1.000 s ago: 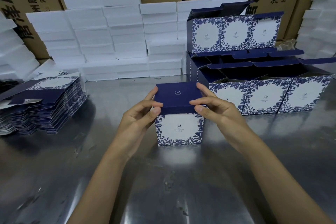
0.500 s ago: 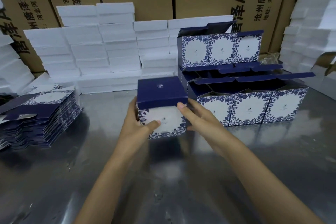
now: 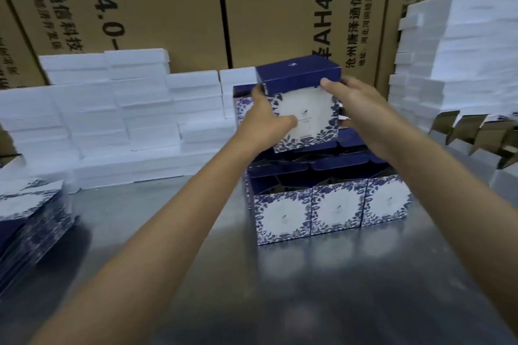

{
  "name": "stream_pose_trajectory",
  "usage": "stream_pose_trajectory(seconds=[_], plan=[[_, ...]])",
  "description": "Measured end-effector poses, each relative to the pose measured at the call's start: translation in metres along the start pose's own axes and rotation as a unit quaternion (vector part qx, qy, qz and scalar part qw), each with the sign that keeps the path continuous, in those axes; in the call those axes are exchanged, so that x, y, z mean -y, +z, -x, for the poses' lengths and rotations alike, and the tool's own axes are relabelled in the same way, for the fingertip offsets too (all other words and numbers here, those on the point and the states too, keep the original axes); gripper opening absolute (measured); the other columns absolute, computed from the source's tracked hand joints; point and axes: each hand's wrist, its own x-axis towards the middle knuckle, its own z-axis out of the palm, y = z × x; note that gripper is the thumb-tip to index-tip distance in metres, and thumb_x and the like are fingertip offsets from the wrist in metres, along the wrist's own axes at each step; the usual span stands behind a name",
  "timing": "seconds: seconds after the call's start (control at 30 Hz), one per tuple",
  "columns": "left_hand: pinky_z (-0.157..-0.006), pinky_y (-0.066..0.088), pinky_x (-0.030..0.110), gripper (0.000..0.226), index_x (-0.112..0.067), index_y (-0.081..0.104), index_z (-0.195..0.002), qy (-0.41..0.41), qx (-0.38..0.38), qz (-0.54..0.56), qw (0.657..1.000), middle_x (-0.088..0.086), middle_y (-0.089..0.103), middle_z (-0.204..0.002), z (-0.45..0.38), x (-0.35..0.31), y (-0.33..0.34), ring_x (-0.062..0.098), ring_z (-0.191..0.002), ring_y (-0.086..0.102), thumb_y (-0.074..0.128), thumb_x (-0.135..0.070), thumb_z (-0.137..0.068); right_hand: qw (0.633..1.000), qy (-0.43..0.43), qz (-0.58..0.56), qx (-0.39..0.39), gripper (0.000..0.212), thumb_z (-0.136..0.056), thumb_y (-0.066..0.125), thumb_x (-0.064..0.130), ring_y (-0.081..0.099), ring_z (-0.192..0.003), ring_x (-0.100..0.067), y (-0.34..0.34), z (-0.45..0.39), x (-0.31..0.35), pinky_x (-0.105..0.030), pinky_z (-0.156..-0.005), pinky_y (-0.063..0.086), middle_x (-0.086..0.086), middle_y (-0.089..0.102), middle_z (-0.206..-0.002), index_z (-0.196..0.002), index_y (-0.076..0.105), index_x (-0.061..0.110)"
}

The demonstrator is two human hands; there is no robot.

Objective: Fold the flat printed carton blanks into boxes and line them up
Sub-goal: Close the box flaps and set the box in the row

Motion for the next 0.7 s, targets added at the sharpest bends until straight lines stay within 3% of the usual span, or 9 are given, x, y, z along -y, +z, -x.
stream_pose_trajectory(seconds=[0.07, 0.13, 0.2, 0.27, 0.33, 0.4, 0.47, 0.6, 0.7], plan=[[-0.061, 0.039, 0.020, 0.095, -0.017, -0.002, -0.157, -0.014, 0.037, -0.021, 0.999, -0.013, 0.053, -0.100, -0.025, -0.010, 0.027, 0.002, -0.076, 0.050, 0.066, -0.023, -0.091, 1.000, 0.015, 0.009, -0.018, 0.050, -0.092, 0.063, 0.055, 0.058, -0.123, -0.019, -0.022, -0.021, -0.010, -0.044, -0.102, 0.049, 0.009, 0.061, -0.134, -0.137, 0.054, 0.033], [-0.076, 0.045, 0.025, 0.097, -0.016, -0.007, -0.157, -0.022, 0.058, -0.036, 0.997, -0.004, 0.053, -0.115, -0.050, -0.014, 0.051, 0.015, -0.090, 0.055, 0.065, -0.023, -0.092, 0.999, 0.031, 0.012, -0.033, 0.051, -0.090, 0.066, 0.054, 0.061, -0.117, -0.018, -0.039, -0.041, -0.021, -0.042, -0.099, 0.049, 0.008, 0.063, -0.131, -0.135, 0.054, 0.033], [-0.090, 0.048, 0.034, 0.091, -0.014, -0.002, -0.158, -0.023, 0.069, -0.053, 0.996, 0.005, 0.056, -0.129, -0.074, -0.012, 0.070, 0.025, -0.108, 0.058, 0.062, -0.019, -0.093, 0.998, 0.039, 0.016, -0.043, 0.048, -0.089, 0.068, 0.052, 0.062, -0.105, -0.012, -0.050, -0.061, -0.034, -0.034, -0.082, 0.049, 0.009, 0.064, -0.123, -0.130, 0.054, 0.032], [-0.085, 0.046, 0.032, 0.089, -0.011, -0.008, -0.158, -0.034, 0.090, -0.092, 0.991, 0.013, 0.055, -0.137, -0.093, -0.005, 0.087, 0.030, -0.115, 0.058, 0.056, -0.017, -0.096, 0.997, 0.049, 0.027, -0.057, 0.044, -0.089, 0.068, 0.050, 0.057, -0.097, -0.007, -0.058, -0.081, -0.052, -0.031, -0.074, 0.045, 0.009, 0.061, -0.120, -0.125, 0.052, 0.033], [-0.071, 0.044, 0.029, 0.087, -0.008, -0.011, -0.157, -0.051, 0.112, -0.127, 0.984, 0.016, 0.058, -0.128, -0.105, 0.007, 0.102, 0.028, -0.100, 0.062, 0.053, -0.017, -0.098, 0.995, 0.068, 0.046, -0.058, 0.046, -0.090, 0.067, 0.047, 0.056, -0.102, -0.013, -0.060, -0.101, -0.073, -0.034, -0.079, 0.044, 0.004, 0.056, -0.128, -0.129, 0.049, 0.032], [-0.063, 0.044, 0.030, 0.086, -0.006, -0.007, -0.157, -0.065, 0.119, -0.147, 0.980, 0.016, 0.058, -0.118, -0.116, 0.019, 0.113, 0.023, -0.081, 0.059, 0.053, -0.020, -0.099, 0.992, 0.091, 0.066, -0.049, 0.061, -0.092, 0.067, 0.044, 0.053, -0.119, -0.023, -0.058, -0.118, -0.093, -0.041, -0.094, 0.045, -0.001, 0.049, -0.144, -0.144, 0.042, 0.026], [-0.072, 0.046, 0.032, 0.085, -0.006, -0.002, -0.157, -0.071, 0.115, -0.153, 0.979, 0.017, 0.055, -0.132, -0.127, 0.029, 0.120, 0.028, -0.092, 0.060, 0.056, -0.026, -0.099, 0.991, 0.092, 0.088, -0.050, 0.066, -0.092, 0.068, 0.042, 0.051, -0.127, -0.027, -0.057, -0.132, -0.109, -0.045, -0.105, 0.043, -0.002, 0.048, -0.149, -0.148, 0.038, 0.024], [-0.080, 0.039, 0.030, 0.089, -0.008, -0.002, -0.158, -0.061, 0.093, -0.145, 0.983, 0.016, 0.050, -0.144, -0.140, 0.039, 0.125, 0.033, -0.121, 0.056, 0.059, -0.032, -0.098, 0.993, 0.069, 0.089, -0.046, 0.056, -0.092, 0.070, 0.038, 0.056, -0.123, -0.024, -0.057, -0.146, -0.126, -0.045, -0.109, 0.043, 0.002, 0.057, -0.140, -0.142, 0.048, 0.025], [-0.080, 0.039, 0.029, 0.091, -0.008, -0.001, -0.158, -0.066, 0.097, -0.137, 0.984, 0.014, 0.051, -0.144, -0.138, 0.038, 0.123, 0.031, -0.123, 0.055, 0.061, -0.032, -0.097, 0.995, 0.060, 0.064, -0.047, 0.051, -0.092, 0.072, 0.036, 0.057, -0.105, -0.014, -0.057, -0.142, -0.130, -0.030, -0.092, 0.042, 0.005, 0.057, -0.129, -0.137, 0.050, 0.024]])
